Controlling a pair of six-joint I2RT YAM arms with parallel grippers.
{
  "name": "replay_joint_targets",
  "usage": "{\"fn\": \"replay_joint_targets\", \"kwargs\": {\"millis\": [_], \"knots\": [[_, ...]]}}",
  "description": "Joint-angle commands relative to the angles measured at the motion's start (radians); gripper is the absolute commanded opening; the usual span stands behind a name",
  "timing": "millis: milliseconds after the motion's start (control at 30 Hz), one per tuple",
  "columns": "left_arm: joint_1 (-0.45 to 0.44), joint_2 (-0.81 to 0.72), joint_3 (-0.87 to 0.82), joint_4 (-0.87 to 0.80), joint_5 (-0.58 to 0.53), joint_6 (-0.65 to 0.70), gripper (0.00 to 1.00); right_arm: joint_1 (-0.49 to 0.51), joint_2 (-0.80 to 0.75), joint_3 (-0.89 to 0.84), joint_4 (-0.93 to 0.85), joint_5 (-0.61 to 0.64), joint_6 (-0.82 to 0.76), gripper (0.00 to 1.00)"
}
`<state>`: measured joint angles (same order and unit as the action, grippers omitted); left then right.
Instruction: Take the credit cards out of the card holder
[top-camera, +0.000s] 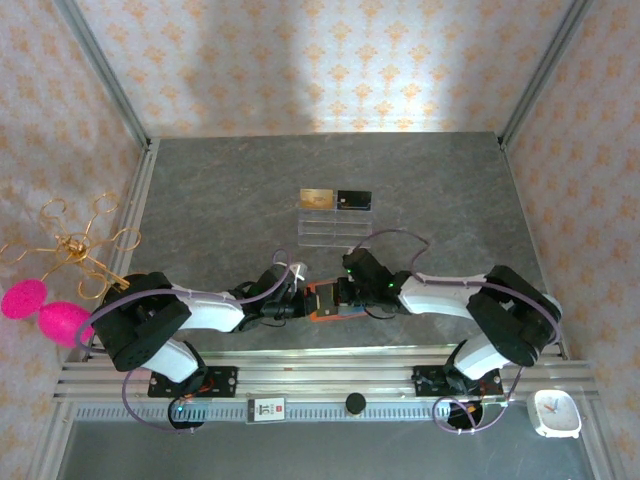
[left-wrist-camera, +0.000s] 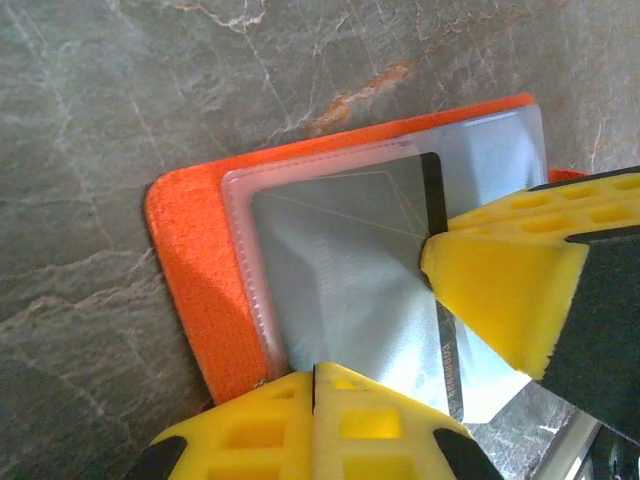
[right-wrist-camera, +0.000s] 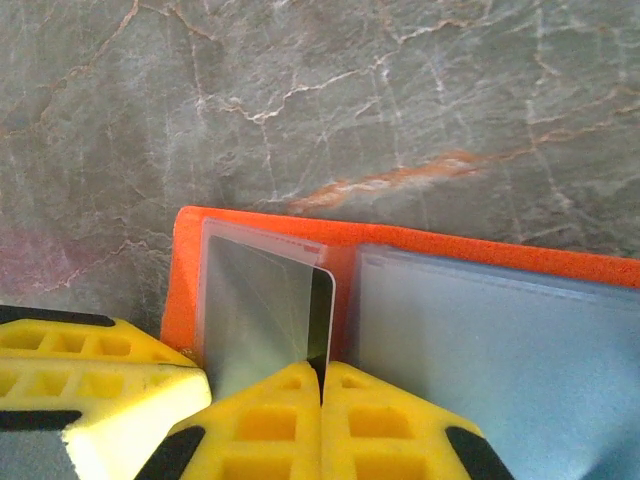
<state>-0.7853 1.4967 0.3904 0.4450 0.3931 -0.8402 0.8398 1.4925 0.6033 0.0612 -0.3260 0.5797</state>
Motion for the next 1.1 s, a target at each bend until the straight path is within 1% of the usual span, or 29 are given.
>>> {"fn": "replay_joint_targets", "kwargs": {"millis": [0,100,367,433,533,600,667,767,867,1067], "knots": [[0.003,-0.007,-0.025,0.0,-0.002,-0.005,0.0,-0.034,-0.032,-0.035,-0.056,0.01,0.019,0.0],[0.001,-0.007,-0.032,0.012,0.001,-0.008,0.0,-0.052,-0.056,-0.051,-0.064,-0.004,0.013,0.0],[0.003,-0.019,-0.034,0.015,0.003,-0.007,0.0,-0.056,-0.081,-0.055,-0.09,-0.014,-0.009,0.0],[0.003,-0.032,-0.032,0.016,0.007,0.001,0.0,-0.056,-0.073,-0.061,-0.065,-0.046,-0.01,0.0],[0.003,-0.079,-0.036,0.042,0.012,0.005,0.0,-0.056,-0.055,-0.06,-0.042,-0.059,-0.009,0.0],[0.003,-0.115,-0.038,0.064,0.014,0.006,0.06,-0.056,-0.049,-0.056,-0.038,-0.053,-0.012,0.0],[-0.002,-0.132,-0.033,0.089,0.015,0.007,0.1,-0.055,-0.048,-0.051,-0.037,-0.052,-0.013,0.0],[-0.018,-0.095,-0.003,0.104,0.019,0.02,0.1,-0.056,-0.042,-0.047,-0.035,-0.054,-0.017,0.0],[-0.025,-0.018,0.033,0.079,0.023,0.029,0.0,-0.056,-0.04,-0.046,-0.032,-0.05,-0.016,0.0],[-0.022,0.055,0.057,-0.008,-0.01,0.024,0.0,-0.056,-0.053,-0.06,-0.022,-0.056,-0.018,0.0]]}}
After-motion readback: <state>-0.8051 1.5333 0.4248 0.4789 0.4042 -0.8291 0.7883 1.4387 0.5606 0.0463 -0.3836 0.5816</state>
